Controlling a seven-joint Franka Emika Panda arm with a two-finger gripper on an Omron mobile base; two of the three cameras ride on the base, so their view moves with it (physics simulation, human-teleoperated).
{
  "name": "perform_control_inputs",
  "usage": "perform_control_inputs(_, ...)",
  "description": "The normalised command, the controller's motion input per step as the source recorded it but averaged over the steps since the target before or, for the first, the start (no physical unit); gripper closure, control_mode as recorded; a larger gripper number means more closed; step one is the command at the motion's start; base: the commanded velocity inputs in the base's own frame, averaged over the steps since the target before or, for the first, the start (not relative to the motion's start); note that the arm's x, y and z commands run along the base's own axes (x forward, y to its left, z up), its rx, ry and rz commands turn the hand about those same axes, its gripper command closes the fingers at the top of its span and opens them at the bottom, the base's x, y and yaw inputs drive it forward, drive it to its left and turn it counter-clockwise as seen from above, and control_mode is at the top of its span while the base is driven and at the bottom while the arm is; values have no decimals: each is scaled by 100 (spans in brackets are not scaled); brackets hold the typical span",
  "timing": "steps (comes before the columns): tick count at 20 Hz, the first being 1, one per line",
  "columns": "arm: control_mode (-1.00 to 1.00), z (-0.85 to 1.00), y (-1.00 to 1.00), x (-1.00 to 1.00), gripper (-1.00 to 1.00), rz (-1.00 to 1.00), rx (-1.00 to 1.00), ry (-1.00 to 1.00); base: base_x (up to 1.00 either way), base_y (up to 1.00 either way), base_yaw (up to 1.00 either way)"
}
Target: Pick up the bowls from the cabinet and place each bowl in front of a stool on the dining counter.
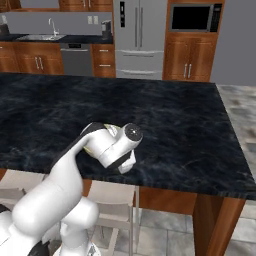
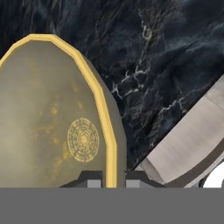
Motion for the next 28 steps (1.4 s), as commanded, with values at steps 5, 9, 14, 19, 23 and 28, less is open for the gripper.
perform_control_inputs(5,-100,-26,0,36,100,-1,0,0,0,0,0)
perform_control_inputs(9,-100,-30,0,36,100,-2,0,0,0,0,0)
perform_control_inputs(14,-100,-27,0,28,100,-2,0,0,0,0,0)
perform_control_inputs(19,-100,-25,0,25,100,-2,0,0,0,0,0)
perform_control_inputs(23,-100,-19,0,28,100,-2,0,0,0,0,0)
perform_control_inputs(28,-100,-15,0,33,100,-3,0,0,0,0,0)
